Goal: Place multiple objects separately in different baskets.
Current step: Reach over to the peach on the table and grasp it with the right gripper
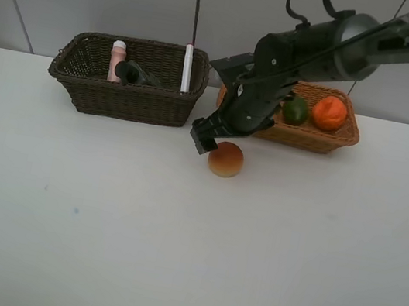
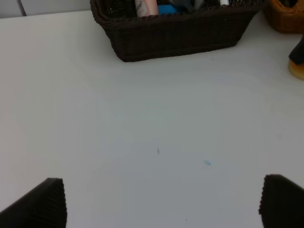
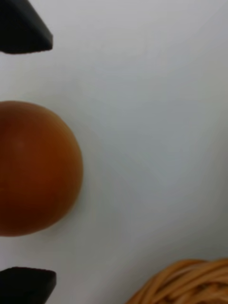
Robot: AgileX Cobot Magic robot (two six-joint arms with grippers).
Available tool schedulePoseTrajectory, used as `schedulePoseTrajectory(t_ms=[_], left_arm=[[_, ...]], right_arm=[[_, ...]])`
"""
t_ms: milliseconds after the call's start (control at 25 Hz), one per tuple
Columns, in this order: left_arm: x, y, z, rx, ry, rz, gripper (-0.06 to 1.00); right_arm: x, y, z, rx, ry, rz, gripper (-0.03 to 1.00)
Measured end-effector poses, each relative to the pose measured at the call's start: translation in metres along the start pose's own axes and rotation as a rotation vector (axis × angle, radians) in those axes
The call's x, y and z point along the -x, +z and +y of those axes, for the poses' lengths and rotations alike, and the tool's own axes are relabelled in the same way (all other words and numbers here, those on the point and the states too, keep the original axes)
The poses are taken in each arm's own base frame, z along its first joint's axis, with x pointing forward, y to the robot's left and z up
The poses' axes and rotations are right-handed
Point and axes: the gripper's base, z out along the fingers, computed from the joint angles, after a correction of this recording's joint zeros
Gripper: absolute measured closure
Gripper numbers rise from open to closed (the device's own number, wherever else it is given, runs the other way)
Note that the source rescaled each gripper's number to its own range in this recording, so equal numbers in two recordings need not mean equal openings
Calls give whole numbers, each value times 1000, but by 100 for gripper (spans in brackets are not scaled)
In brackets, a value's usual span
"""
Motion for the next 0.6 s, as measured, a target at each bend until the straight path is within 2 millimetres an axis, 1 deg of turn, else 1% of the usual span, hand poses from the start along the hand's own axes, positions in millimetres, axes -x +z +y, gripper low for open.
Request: schedulePoseTrajectory(t_ms=[120, 440, 600], left_arm=[[0, 0, 0, 0, 0, 0, -6], [0, 0, 0, 0, 0, 0, -6], [0, 0, 0, 0, 0, 0, -6]], right_arm=[[-3, 12, 1, 2, -5, 17, -3], [-10, 36, 4, 6, -12, 39, -3], [-12, 40, 4, 9, -8, 49, -3]])
